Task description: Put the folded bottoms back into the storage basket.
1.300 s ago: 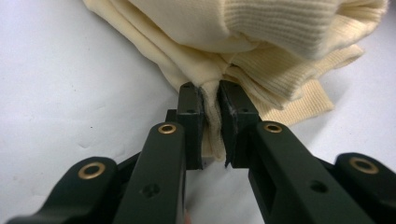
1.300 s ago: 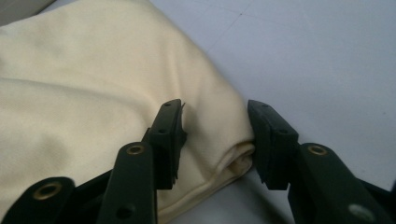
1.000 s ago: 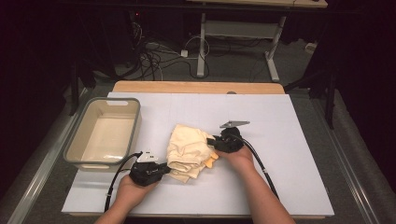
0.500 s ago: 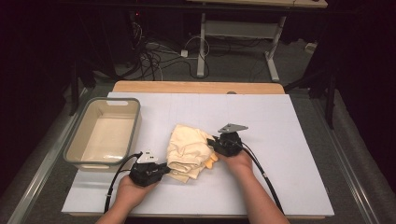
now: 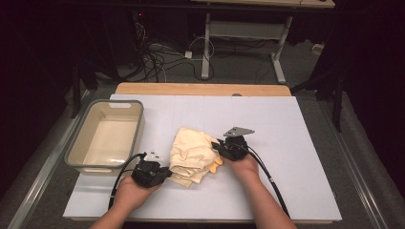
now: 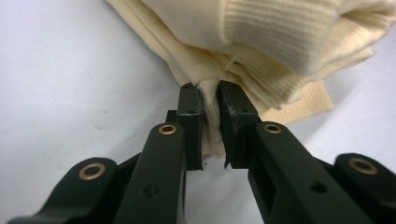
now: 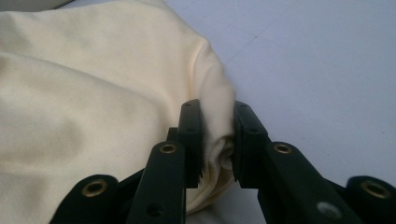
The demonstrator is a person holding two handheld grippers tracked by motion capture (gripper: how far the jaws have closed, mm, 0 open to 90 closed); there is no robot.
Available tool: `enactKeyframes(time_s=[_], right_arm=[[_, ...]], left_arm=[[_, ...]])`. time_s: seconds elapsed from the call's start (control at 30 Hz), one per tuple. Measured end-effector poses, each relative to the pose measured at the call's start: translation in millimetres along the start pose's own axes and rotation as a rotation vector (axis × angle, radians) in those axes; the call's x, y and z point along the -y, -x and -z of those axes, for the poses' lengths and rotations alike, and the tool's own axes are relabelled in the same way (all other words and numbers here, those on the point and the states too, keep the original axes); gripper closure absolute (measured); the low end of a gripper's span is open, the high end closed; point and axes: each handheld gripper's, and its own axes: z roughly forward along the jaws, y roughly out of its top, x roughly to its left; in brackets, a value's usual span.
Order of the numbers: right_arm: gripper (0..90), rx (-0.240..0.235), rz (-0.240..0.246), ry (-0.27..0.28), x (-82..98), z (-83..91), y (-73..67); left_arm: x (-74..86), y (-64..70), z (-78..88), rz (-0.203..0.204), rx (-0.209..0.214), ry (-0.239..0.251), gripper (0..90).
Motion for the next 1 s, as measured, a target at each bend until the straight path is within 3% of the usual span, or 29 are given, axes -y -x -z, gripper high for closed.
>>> enactKeyframes(time_s=[0.33,1.0], right_arm=[[78.1,-0.011,-0.009,0.005,0.2,0.3,2.2],[77.9,-0.010,-0.018,0.002,0.4,0.7,1.8]], left_arm=[[-21.1,0.2,-1.5,-0.037,-0.011,-0.159,77.9],[-42.0,2.5,-6.8,-0.076,-0.017,-0.332,78.0]])
